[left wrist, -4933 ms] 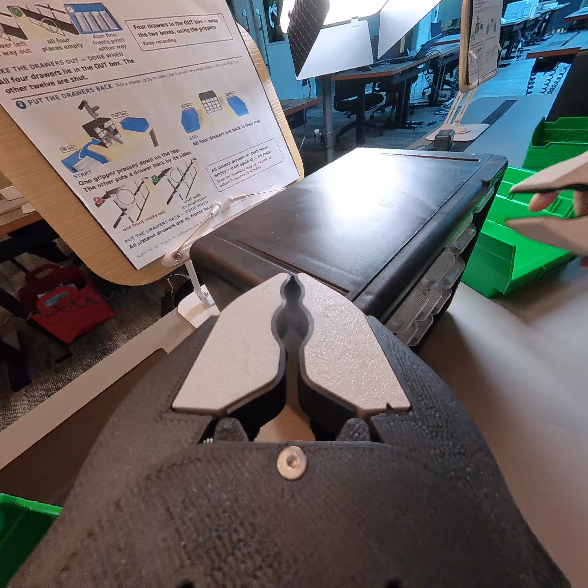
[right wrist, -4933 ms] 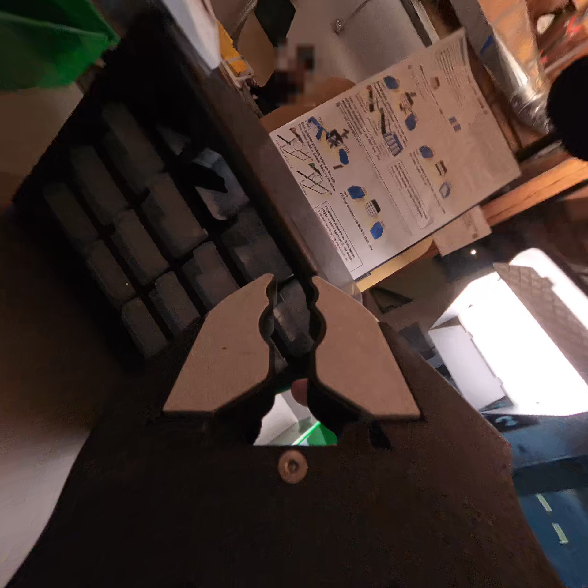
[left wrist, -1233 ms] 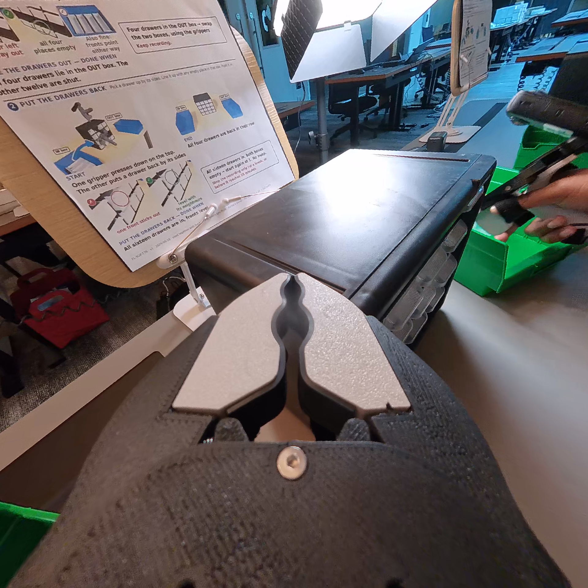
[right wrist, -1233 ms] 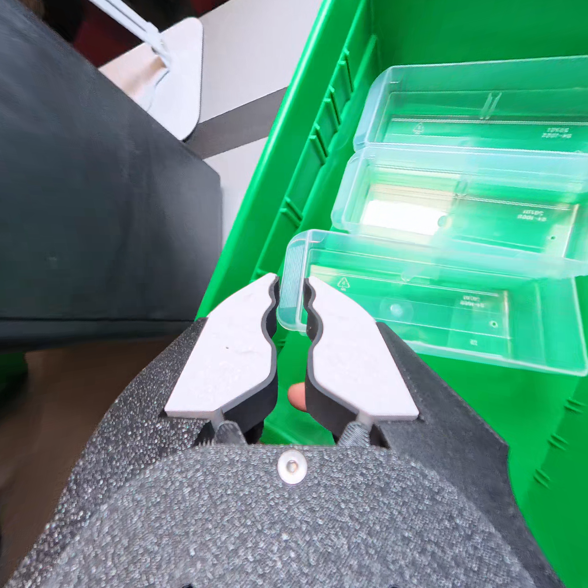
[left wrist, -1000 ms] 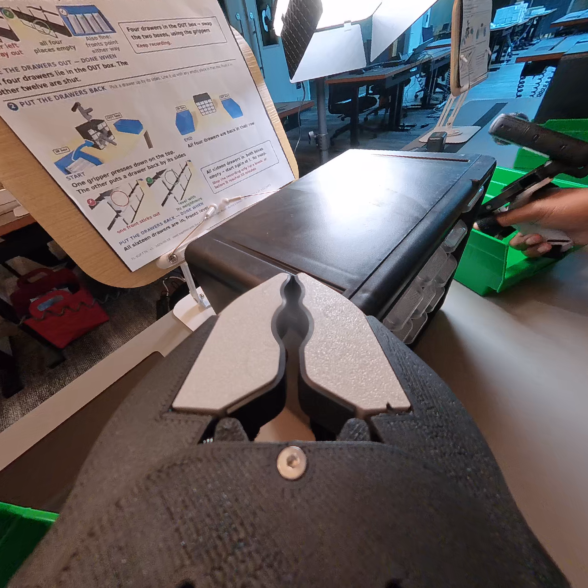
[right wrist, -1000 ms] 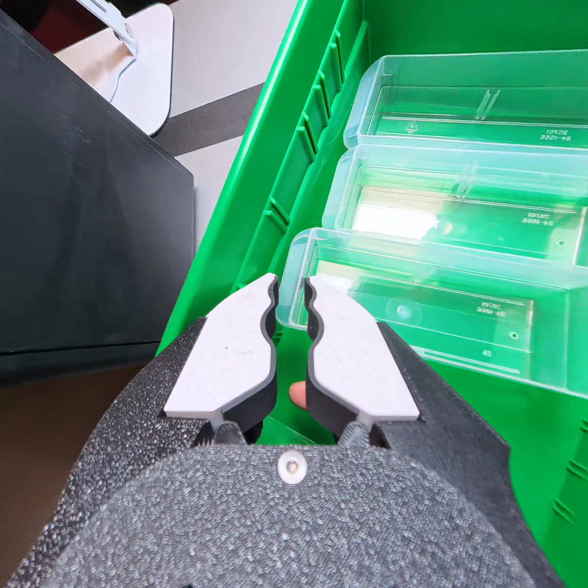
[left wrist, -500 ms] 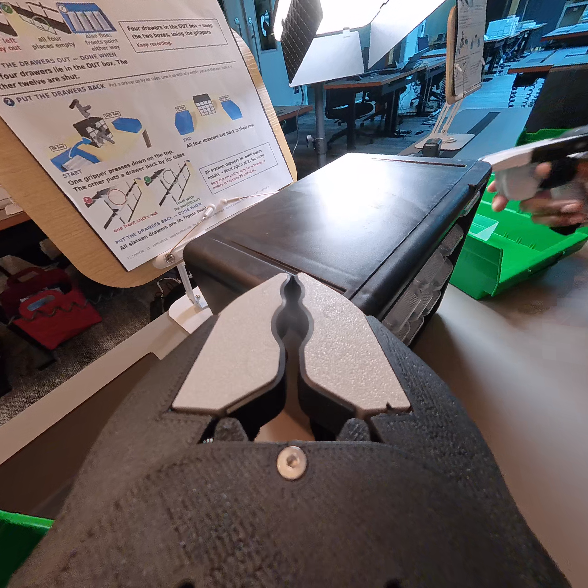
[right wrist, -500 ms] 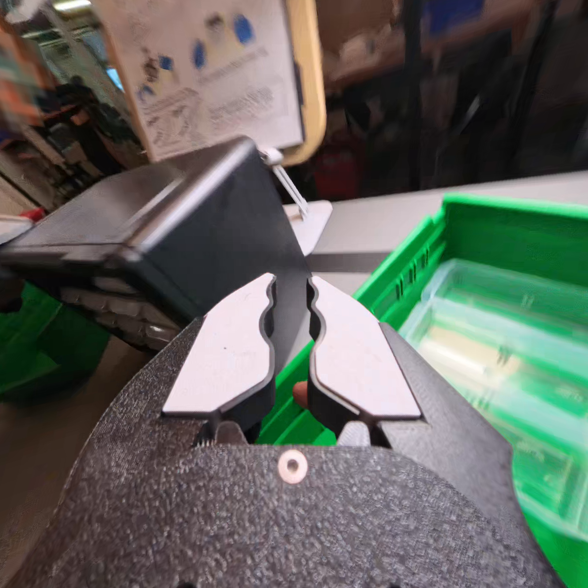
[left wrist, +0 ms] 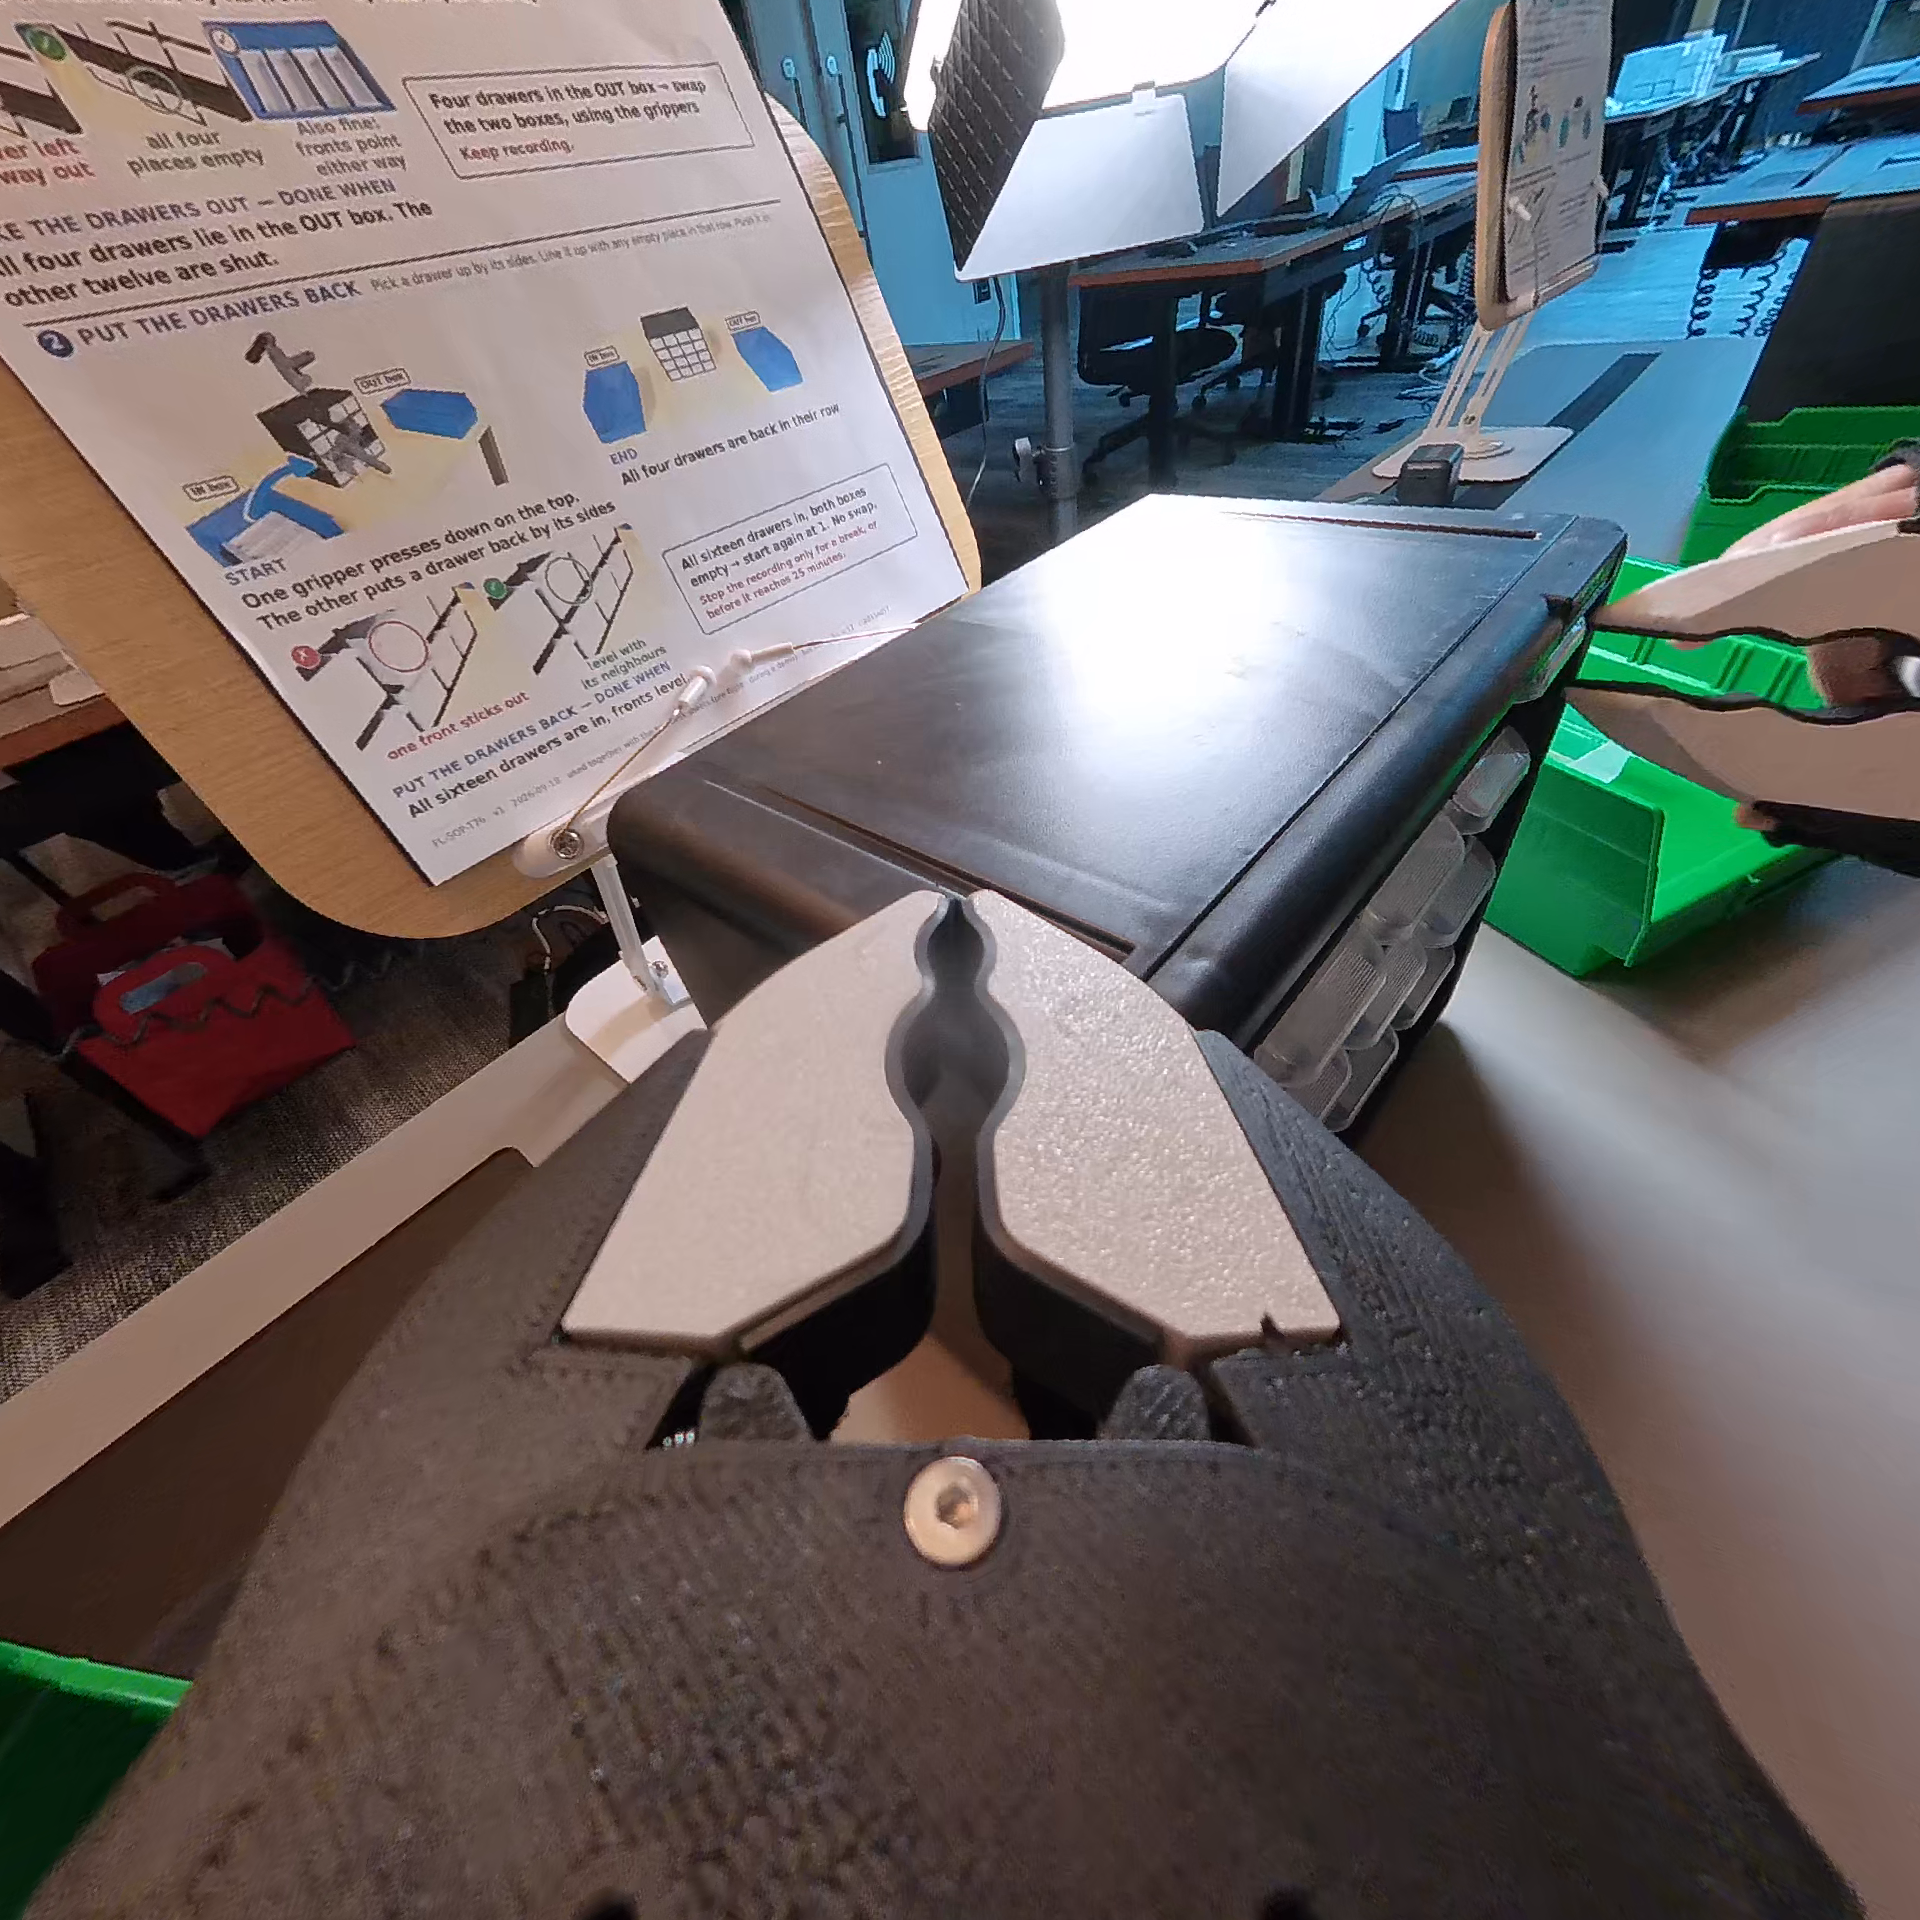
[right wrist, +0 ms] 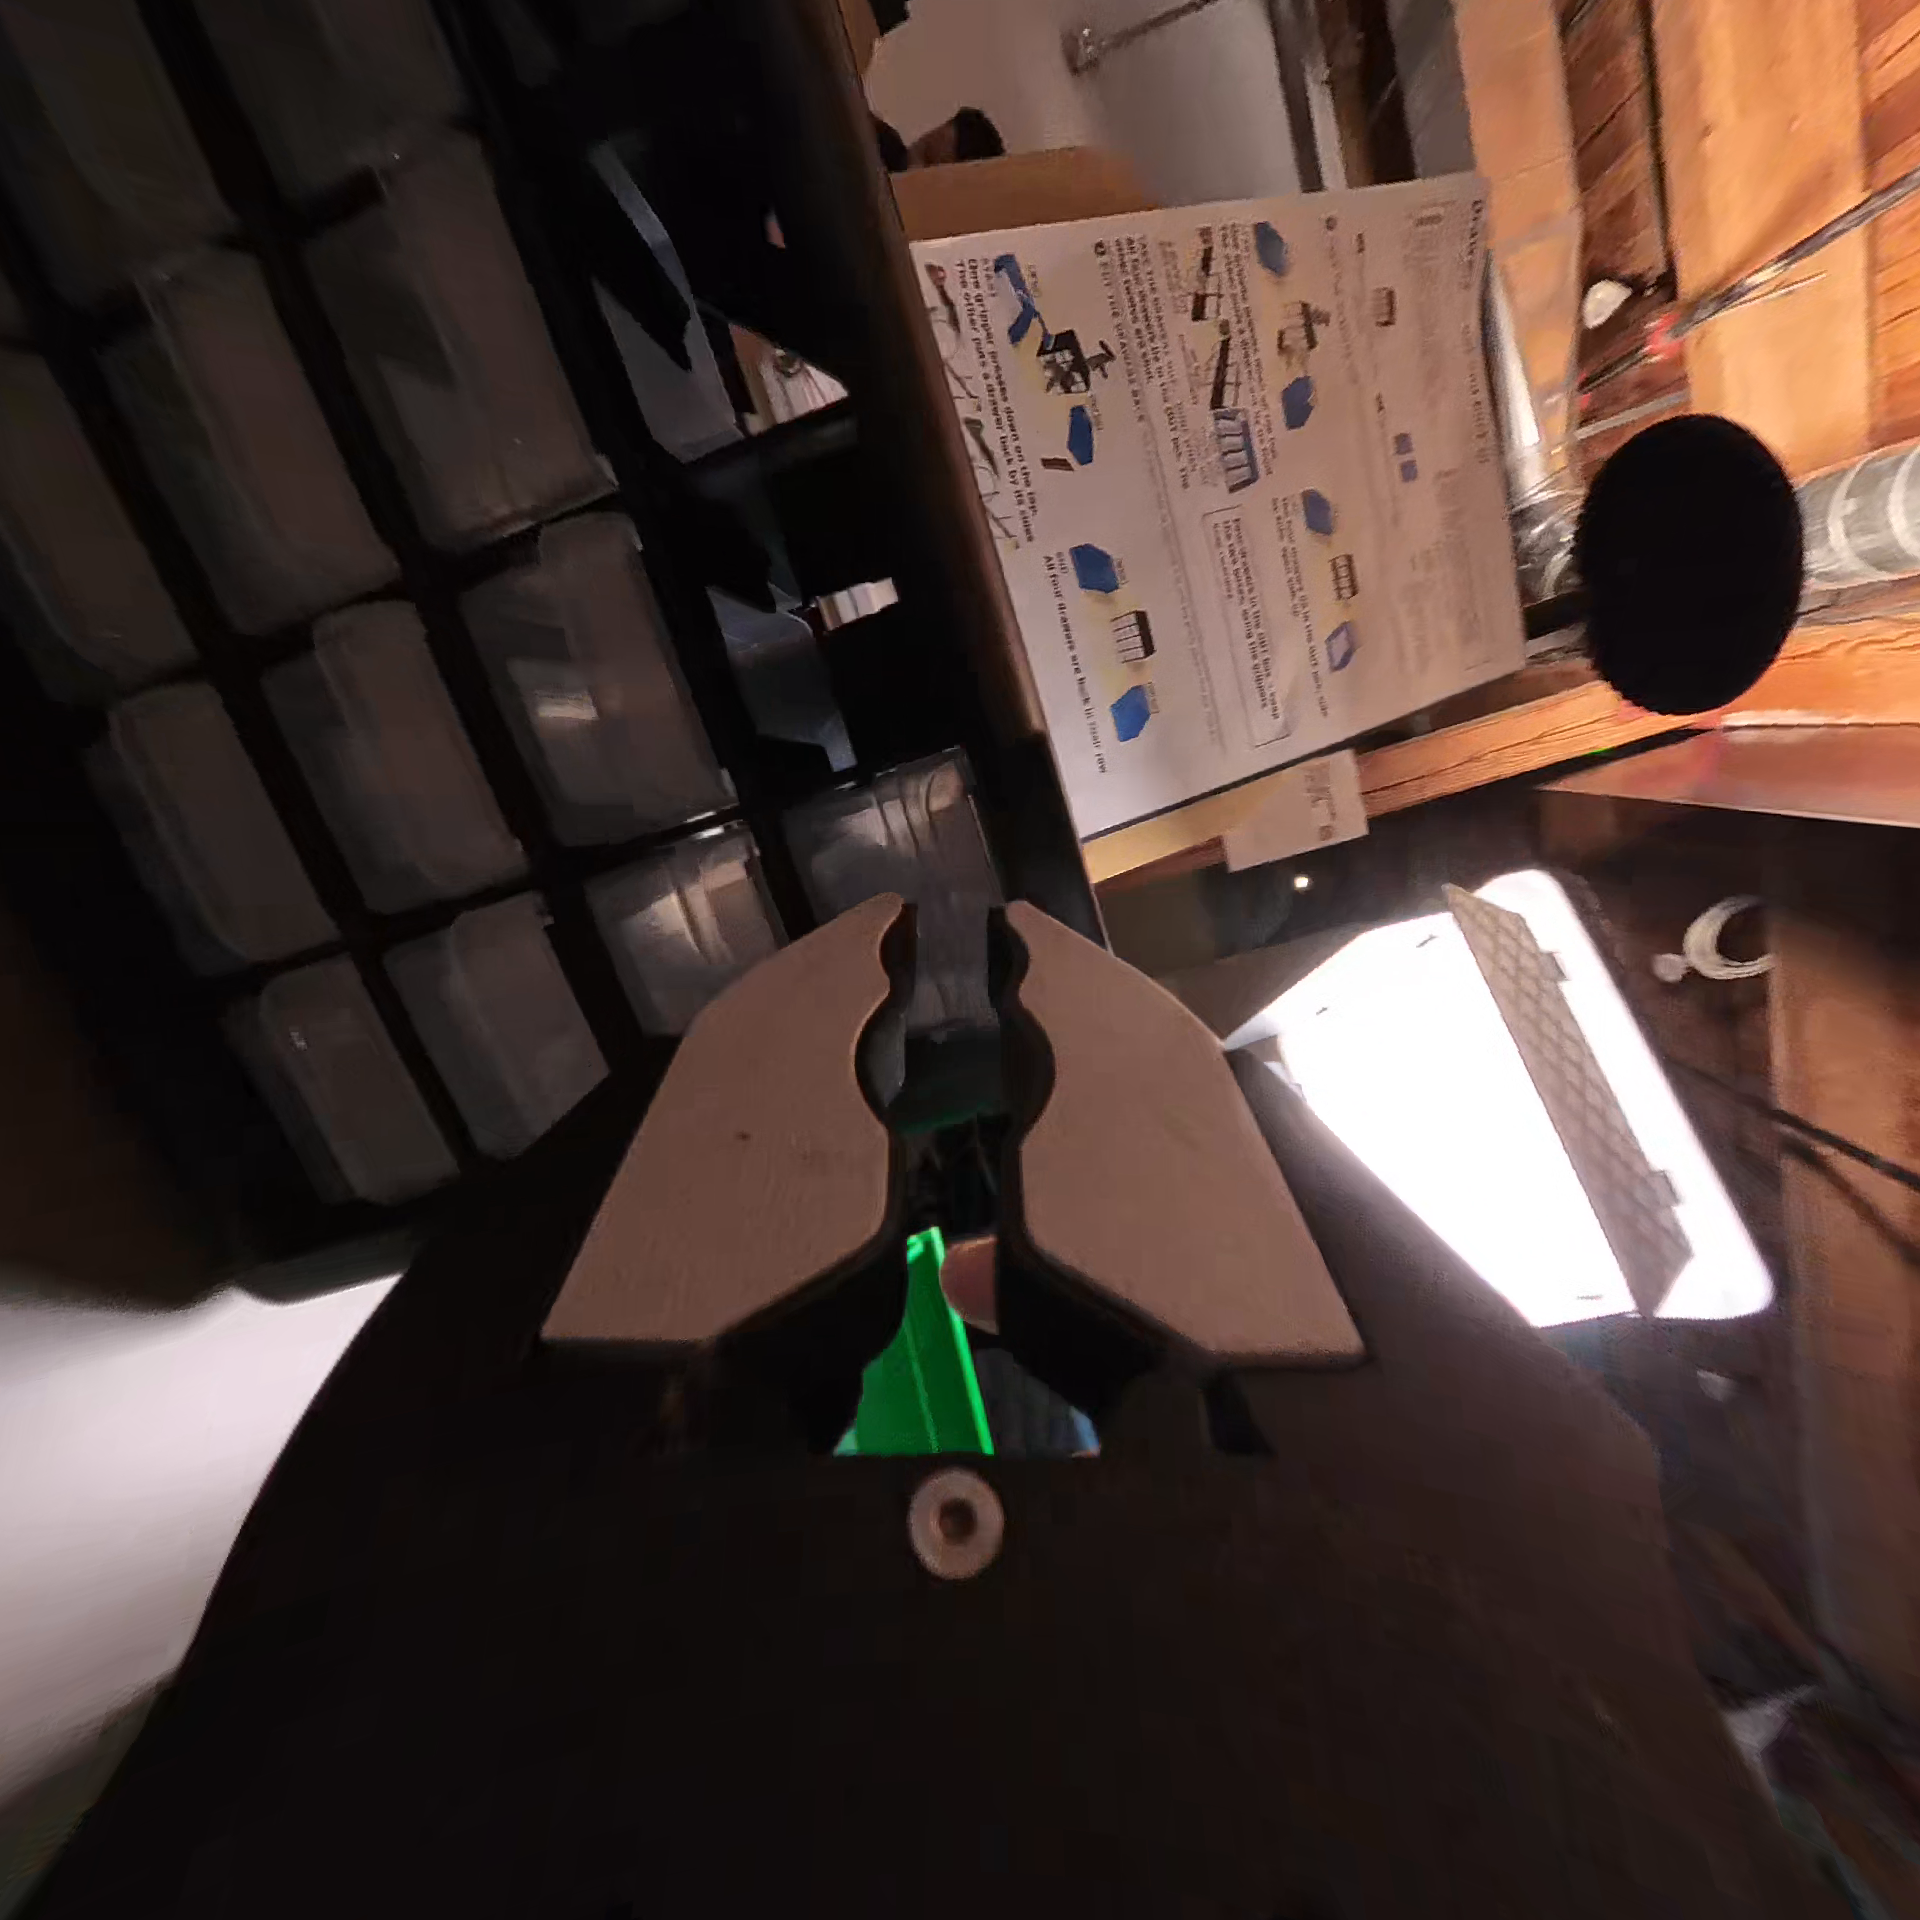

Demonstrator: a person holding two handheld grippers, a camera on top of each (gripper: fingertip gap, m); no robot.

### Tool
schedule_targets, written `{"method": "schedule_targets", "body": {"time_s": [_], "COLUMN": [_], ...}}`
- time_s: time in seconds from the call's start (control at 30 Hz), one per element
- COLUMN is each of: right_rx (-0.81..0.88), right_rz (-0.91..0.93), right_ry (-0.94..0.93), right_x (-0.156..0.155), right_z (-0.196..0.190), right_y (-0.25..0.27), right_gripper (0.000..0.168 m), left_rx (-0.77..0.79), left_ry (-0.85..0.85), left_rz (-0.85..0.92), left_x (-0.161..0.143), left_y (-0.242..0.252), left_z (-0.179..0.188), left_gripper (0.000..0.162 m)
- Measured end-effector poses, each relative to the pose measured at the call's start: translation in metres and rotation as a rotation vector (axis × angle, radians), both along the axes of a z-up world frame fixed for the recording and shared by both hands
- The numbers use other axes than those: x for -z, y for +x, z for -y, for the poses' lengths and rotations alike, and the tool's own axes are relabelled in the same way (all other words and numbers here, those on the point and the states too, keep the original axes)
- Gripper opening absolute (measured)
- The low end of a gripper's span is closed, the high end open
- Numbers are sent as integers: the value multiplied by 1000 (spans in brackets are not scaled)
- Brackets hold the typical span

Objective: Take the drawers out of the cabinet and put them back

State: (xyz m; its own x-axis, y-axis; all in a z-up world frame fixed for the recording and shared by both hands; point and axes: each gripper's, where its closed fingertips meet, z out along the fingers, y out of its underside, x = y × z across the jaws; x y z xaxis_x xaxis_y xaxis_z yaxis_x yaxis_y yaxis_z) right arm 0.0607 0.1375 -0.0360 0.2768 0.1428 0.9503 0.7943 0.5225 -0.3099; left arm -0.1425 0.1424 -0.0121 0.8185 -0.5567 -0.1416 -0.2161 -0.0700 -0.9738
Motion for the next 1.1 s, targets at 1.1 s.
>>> {"method": "schedule_targets", "body": {"time_s": [1.1], "right_rx": [-111], "right_rz": [81], "right_ry": [117], "right_x": [-12], "right_z": [36], "right_y": [11], "right_gripper": [35], "left_rx": [1], "left_ry": [1], "left_rz": [4], "left_x": [0], "left_y": [1], "left_z": [0], "left_gripper": [0]}}
